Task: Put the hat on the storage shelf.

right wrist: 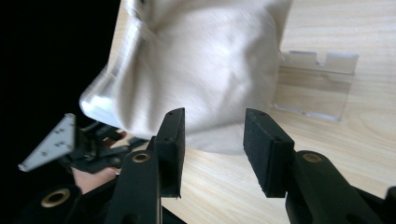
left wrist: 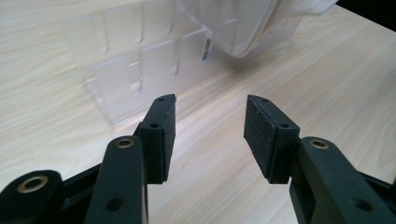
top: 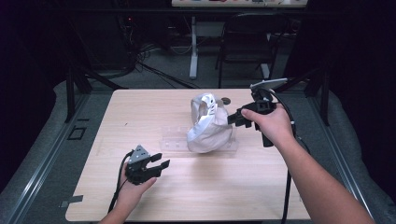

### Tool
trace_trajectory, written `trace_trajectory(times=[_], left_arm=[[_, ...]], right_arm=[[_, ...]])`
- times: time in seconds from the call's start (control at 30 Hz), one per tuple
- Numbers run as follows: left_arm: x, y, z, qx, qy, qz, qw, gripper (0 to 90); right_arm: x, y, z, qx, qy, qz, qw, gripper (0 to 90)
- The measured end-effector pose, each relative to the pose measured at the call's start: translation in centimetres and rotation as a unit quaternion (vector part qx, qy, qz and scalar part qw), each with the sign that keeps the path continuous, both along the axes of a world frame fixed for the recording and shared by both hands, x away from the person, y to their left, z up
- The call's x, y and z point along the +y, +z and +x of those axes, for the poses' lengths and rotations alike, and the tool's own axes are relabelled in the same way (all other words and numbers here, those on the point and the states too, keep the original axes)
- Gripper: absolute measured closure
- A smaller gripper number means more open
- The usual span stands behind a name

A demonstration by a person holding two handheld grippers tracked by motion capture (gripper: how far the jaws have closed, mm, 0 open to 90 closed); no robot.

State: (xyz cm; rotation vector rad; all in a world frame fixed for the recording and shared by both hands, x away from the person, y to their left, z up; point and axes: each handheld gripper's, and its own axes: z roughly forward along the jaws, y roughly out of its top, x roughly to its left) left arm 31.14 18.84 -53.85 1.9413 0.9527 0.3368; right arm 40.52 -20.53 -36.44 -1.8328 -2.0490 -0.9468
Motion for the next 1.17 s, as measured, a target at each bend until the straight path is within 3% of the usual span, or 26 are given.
trace_trajectory(times=[0.1,0.17,0.23,0.33,0.4,0.47,0.6,0.77,0.8,0.87,0.9,0.93,0.97,1.0,1.03,1.07,1.1,1.17], left_arm=[[1.3,-0.7,-0.2,0.002,0.006,0.004,1.0,53.9],[2.2,-1.2,0.1,-0.012,0.021,0.027,0.9993,53.5],[2.5,-1.3,0.2,-0.011,0.025,0.028,0.9992,53.5],[2.9,-1.7,0.6,-0.001,0.033,0.017,0.9993,53.5],[2.9,-2.2,0.9,0.011,0.035,0.015,0.9992,53.5],[2.9,-2.4,1.1,0.013,0.034,0.021,0.9991,53.5],[2.6,-2.6,1.2,0.012,0.031,0.037,0.9987,52.4],[2.4,-2.8,1.1,0.013,0.029,0.032,0.999,50.5],[2.4,-2.8,1.1,0.012,0.026,0.032,0.9991,50.5],[2.3,-2.8,1.1,0.01,0.026,0.032,0.9991,50.4],[2.3,-2.8,1.1,0.012,0.023,0.035,0.9991,50.4],[2.3,-2.8,1.1,0.012,0.023,0.033,0.9991,50.0],[2.2,-2.8,1.1,0.01,0.024,0.033,0.9991,49.6],[2.2,-2.9,1.1,0.009,0.026,0.031,0.9991,49.0],[2.2,-2.9,1.2,0.009,0.026,0.03,0.9992,49.0],[2.2,-2.9,1.2,0.007,0.025,0.029,0.9992,48.7],[2.1,-3.0,1.3,0.005,0.025,0.03,0.9992,48.6],[2.1,-3.0,1.3,0.001,0.025,0.029,0.9993,48.7]], right_arm=[[-0.4,-1.0,-0.8,0.004,-0.003,-0.001,1.0,58.7],[-1.0,-2.3,-1.5,0.008,0.0,-0.007,0.9999,58.0],[-1.2,-2.8,-1.8,0.003,0.001,-0.017,0.9998,58.0],[-1.6,-4.4,-2.6,-0.014,0.002,-0.034,0.9993,57.2],[-1.8,-5.9,-3.5,-0.035,0.014,-0.06,0.9975,57.0],[-1.8,-6.3,-3.8,-0.04,0.019,-0.061,0.9972,56.9],[-2.2,-9.0,-5.4,-0.05,0.032,-0.048,0.9971,56.6],[-2.6,-12.6,-7.8,-0.076,0.02,-0.021,0.9967,57.2],[-2.6,-12.6,-7.8,-0.076,0.02,-0.021,0.9967,57.2],[-2.8,-13.6,-8.4,-0.094,0.02,-0.031,0.9949,59.2],[-3.1,-13.9,-8.7,-0.096,0.026,-0.054,0.9936,59.6],[-2.9,-14.5,-9.0,-0.104,0.015,-0.039,0.9937,59.8],[-3.2,-14.9,-9.4,-0.106,0.019,-0.057,0.9925,59.8],[-3.1,-15.9,-10.0,-0.121,0.003,-0.04,0.9919,59.9],[-3.1,-15.9,-10.0,-0.121,0.003,-0.04,0.9919,59.9],[-3.5,-16.0,-10.2,-0.125,0.012,-0.075,0.9892,59.9],[-3.2,-16.9,-10.6,-0.148,-0.01,-0.049,0.9878,59.9],[-3.3,-17.7,-11.1,-0.172,-0.019,-0.07,0.9825,61.6]])
